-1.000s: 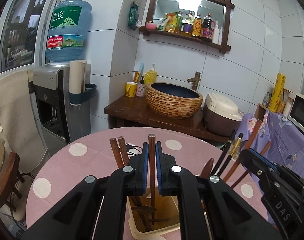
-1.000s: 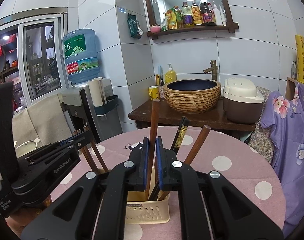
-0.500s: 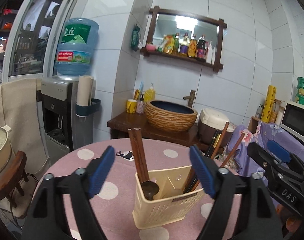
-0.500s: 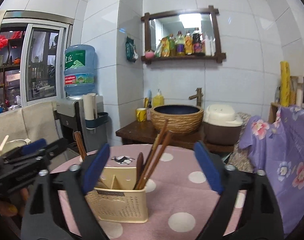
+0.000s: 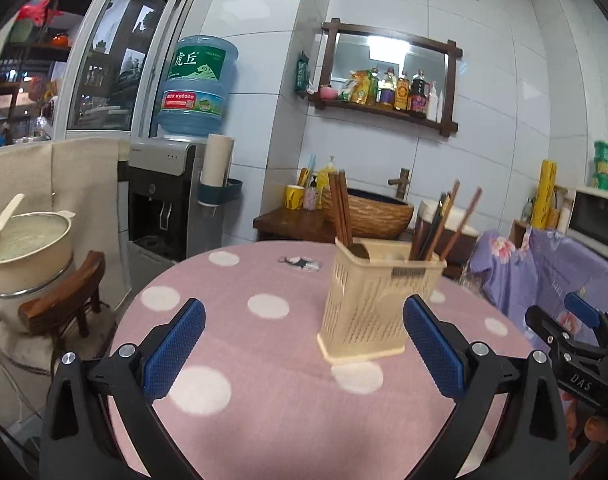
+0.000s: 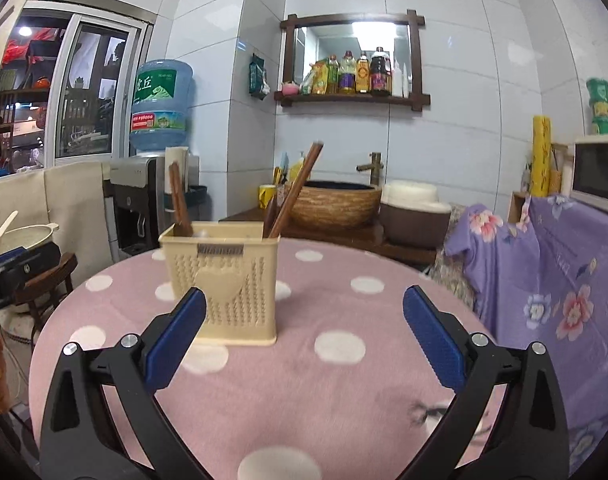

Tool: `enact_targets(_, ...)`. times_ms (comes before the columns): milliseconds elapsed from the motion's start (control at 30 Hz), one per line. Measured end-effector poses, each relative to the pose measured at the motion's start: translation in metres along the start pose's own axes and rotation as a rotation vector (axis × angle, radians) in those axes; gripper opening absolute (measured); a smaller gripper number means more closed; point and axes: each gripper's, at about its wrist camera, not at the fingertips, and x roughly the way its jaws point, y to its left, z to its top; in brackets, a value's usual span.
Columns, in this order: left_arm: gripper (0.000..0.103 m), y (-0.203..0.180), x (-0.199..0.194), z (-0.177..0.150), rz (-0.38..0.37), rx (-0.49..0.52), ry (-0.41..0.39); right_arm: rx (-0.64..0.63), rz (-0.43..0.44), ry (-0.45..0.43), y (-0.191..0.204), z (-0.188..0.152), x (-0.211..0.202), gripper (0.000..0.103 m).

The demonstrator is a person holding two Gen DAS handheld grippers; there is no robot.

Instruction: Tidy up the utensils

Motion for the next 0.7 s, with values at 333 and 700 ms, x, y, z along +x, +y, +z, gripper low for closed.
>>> enact_targets(333,0.098,0.007,-0.062,-0.082,0.044,-0.053,0.077,-0.082,0.034,0.018,0.030,-0.077,-0.077,0.097)
enact_targets(700,0.098,-0.007,-0.112,-0.119,0.046,0.046,0.054,-0.067,0.049,0.045,0.056,-0.136,-0.139,0.097)
